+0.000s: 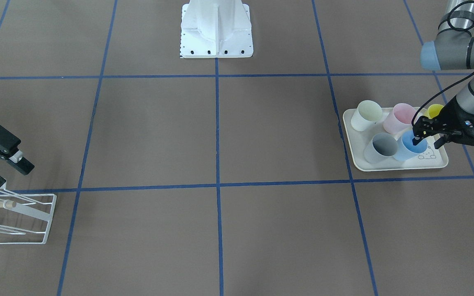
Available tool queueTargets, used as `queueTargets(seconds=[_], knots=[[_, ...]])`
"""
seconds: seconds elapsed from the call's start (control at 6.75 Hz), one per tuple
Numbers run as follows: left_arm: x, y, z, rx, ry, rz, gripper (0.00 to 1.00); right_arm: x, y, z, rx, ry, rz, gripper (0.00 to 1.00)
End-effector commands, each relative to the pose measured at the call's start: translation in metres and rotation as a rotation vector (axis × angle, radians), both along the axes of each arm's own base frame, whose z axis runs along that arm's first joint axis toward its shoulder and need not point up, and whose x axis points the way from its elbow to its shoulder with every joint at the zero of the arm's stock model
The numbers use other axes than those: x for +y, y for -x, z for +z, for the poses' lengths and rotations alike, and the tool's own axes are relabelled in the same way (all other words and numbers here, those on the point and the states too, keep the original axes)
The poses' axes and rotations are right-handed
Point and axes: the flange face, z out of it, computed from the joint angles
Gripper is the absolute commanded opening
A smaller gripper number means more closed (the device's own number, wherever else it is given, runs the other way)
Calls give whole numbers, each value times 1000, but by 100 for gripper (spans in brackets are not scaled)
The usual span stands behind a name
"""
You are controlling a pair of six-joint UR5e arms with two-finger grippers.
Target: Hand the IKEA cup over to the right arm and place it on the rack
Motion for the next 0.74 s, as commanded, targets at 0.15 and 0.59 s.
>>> queueTargets(seconds=[0.15,0.59], knots=[[1,-8,15,7,-9,17,54,-1,0,0,0,0,0,100],[7,-5,16,17,-12,20,0,0,0,-2,-2,-5,-1,100]])
